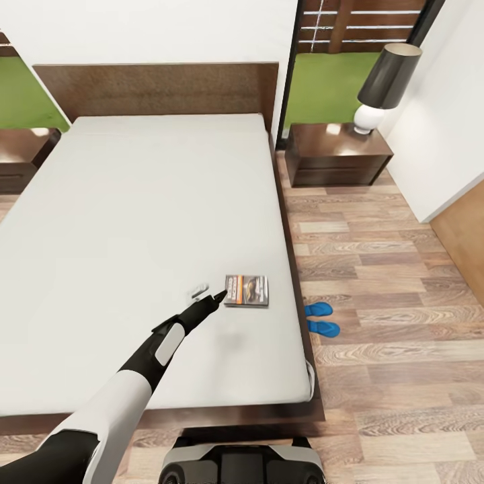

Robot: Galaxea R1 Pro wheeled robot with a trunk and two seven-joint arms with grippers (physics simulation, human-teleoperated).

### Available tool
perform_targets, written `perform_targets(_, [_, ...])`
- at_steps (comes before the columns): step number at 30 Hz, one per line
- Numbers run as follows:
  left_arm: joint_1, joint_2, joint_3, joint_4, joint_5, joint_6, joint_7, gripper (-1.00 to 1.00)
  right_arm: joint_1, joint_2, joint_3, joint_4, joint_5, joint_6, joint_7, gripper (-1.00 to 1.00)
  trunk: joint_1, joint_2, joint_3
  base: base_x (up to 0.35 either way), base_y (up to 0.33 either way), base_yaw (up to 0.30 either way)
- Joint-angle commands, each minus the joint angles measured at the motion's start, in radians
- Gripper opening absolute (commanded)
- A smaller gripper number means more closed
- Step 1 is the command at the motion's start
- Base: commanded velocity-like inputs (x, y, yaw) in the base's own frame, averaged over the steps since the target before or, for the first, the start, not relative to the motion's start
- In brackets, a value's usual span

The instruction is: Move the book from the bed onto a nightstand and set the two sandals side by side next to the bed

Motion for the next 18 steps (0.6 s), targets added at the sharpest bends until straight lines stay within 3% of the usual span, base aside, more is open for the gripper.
perform_targets(1, [0.000, 0.000, -0.001, 0.000, 0.011, 0.007, -0.001, 1.00, -0.001, 0.000, -0.008, 0.002, 0.010, -0.004, -0.003, 1.00, 0.000, -0.002, -0.003, 0.000, 0.000, 0.000])
perform_targets(18, [-0.001, -0.001, -0.001, -0.003, 0.014, 0.012, -0.001, 1.00, -0.001, 0.000, -0.007, 0.001, 0.010, -0.004, -0.003, 1.00, 0.000, -0.002, -0.030, 0.000, 0.000, 0.000])
